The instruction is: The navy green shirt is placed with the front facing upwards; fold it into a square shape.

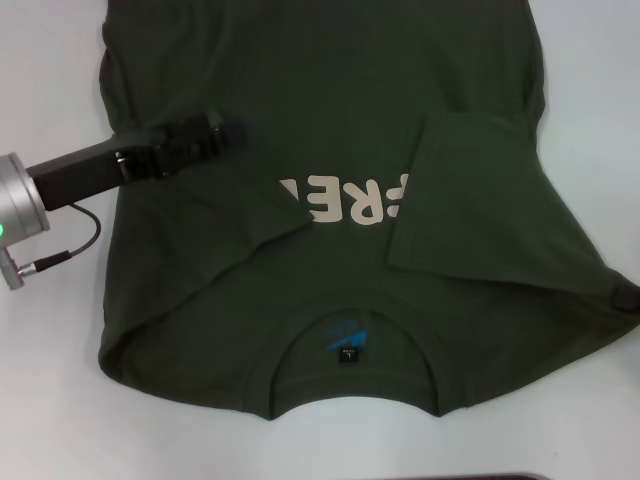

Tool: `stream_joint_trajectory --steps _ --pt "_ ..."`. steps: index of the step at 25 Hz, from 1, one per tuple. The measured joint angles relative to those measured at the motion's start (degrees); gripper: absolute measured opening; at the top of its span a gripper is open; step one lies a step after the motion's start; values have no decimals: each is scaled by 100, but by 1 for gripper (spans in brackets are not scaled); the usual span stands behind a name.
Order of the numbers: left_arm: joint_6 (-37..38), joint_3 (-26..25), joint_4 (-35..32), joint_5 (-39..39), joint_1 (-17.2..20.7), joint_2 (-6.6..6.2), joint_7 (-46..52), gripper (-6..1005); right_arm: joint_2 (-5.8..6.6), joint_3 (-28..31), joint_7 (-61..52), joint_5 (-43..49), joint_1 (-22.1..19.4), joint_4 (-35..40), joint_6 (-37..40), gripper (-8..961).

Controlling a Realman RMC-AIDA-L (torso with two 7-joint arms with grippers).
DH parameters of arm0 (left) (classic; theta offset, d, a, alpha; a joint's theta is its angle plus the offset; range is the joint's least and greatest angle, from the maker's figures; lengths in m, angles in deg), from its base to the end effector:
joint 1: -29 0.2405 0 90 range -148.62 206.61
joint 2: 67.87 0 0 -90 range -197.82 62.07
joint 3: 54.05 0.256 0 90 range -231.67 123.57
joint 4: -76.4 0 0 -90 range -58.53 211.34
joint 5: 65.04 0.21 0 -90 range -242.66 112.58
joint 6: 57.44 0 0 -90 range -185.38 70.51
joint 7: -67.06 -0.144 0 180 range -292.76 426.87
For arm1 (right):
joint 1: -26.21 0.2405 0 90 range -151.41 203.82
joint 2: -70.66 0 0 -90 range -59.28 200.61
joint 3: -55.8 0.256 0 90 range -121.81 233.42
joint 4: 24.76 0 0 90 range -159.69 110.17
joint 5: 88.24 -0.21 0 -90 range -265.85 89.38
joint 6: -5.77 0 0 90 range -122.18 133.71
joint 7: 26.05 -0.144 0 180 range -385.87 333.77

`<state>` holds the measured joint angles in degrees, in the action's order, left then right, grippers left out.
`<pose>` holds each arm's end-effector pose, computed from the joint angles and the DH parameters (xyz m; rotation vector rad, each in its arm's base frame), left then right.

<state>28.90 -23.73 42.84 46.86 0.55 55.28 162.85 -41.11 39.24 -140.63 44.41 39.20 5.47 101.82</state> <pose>-0.2709 0.3216 -0.0166 -2.4146 -1.2255 -0.9996 0.3987 0.1997 0.0498 -2.0059 1.9870 0.7298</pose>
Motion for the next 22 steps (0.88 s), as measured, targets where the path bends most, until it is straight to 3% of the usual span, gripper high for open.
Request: stream_joint_trajectory --steps 12,22 --pt "875 17 -523 615 281 -109 899 876 43 54 95 2 76 0 -6 28" --pt "1618 -262 -1156 1467 427 -382 2147 876 78 78 95 -2 142 0 -37 29"
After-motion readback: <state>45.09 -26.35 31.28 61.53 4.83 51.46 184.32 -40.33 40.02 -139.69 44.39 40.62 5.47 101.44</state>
